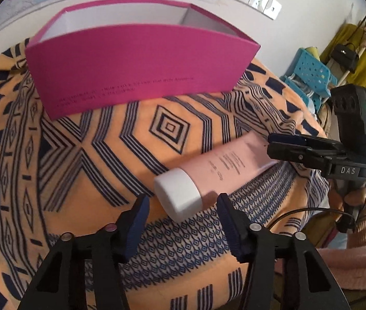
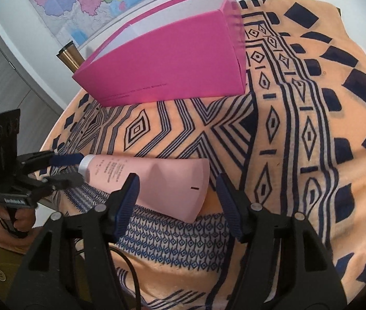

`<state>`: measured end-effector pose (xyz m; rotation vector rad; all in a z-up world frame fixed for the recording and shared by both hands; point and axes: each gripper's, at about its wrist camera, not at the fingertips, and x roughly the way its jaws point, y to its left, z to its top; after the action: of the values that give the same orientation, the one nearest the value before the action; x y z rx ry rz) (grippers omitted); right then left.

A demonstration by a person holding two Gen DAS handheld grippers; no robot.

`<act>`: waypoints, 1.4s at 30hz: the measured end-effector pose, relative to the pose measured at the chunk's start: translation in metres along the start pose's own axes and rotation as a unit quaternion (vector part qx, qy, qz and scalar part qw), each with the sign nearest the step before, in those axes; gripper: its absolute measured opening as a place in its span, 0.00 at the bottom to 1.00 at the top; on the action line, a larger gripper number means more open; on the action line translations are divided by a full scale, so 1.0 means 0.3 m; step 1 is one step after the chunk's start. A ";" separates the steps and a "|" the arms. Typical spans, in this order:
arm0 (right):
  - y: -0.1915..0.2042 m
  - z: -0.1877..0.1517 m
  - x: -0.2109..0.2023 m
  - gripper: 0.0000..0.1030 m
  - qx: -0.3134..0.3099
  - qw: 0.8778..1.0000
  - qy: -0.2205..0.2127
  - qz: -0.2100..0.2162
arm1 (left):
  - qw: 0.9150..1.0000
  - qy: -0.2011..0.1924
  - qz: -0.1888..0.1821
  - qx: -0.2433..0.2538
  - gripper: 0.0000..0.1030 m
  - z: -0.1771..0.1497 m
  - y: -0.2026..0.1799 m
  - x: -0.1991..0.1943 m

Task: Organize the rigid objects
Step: 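Move the right gripper to the plain pink tube on the cloth, then grasp the plain pink tube with the right gripper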

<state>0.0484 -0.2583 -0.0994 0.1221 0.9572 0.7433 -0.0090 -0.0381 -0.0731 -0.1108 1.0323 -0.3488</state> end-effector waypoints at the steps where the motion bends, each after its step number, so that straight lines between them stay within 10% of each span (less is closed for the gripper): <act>1: 0.005 -0.003 0.005 0.61 -0.002 1.000 0.002 0.000 | 1.000 0.001 -0.004 -0.003 0.51 0.000 0.000 0.003; 42: 0.049 0.164 -0.117 0.56 -0.020 0.995 -0.096 -0.027 | 0.995 -0.094 0.016 0.003 0.47 0.233 -0.036 -0.124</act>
<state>0.0667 -0.2582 -0.0399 0.1288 0.7590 0.6871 0.0311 -0.0410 -0.0038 -0.1180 0.8464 -0.3059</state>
